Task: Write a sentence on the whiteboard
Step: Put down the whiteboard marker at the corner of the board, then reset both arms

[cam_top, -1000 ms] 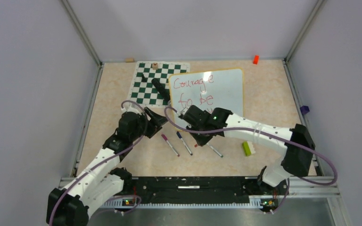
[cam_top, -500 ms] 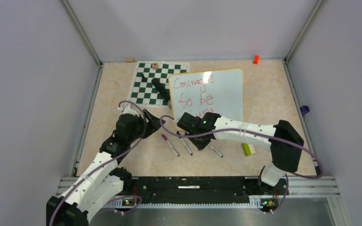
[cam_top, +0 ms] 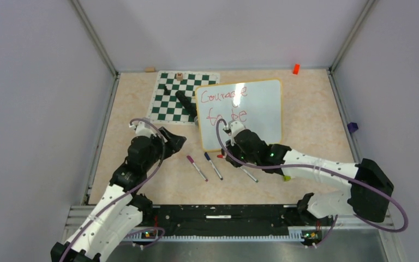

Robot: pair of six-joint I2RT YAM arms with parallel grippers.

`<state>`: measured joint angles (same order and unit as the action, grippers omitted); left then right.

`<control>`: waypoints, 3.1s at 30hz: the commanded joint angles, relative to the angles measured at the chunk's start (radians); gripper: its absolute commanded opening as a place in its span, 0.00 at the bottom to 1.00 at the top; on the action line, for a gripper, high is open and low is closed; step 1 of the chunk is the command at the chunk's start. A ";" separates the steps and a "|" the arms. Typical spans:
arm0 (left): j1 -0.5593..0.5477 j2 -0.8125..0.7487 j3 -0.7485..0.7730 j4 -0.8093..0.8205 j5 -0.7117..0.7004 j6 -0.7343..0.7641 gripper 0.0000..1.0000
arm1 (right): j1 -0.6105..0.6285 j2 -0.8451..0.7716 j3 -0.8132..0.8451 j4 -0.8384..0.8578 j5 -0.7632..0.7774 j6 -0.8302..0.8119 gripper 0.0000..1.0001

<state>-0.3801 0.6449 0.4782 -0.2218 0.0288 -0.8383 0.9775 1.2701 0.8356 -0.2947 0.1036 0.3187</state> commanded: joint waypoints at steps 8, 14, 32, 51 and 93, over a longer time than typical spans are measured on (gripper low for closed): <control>0.003 -0.106 -0.069 0.091 -0.076 0.092 0.83 | 0.001 -0.008 -0.181 0.406 0.073 0.095 0.63; 0.004 -0.122 -0.088 0.116 -0.076 0.171 0.99 | -0.015 -0.156 -0.201 0.323 0.177 0.071 0.67; 0.004 -0.082 -0.325 0.616 -0.511 0.618 0.99 | -0.506 -0.630 -0.499 0.417 0.661 0.002 0.63; 0.237 0.740 -0.323 1.512 -0.611 0.829 0.99 | -0.900 0.084 -0.697 1.504 0.196 -0.282 0.73; 0.374 0.833 -0.178 1.303 -0.207 0.807 0.99 | -0.918 0.187 -0.655 1.522 0.149 -0.288 0.99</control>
<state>-0.0109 1.4803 0.2825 1.0676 -0.1970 -0.0273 0.0669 1.4540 0.1596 1.1755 0.2665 0.0280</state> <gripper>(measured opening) 0.986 0.988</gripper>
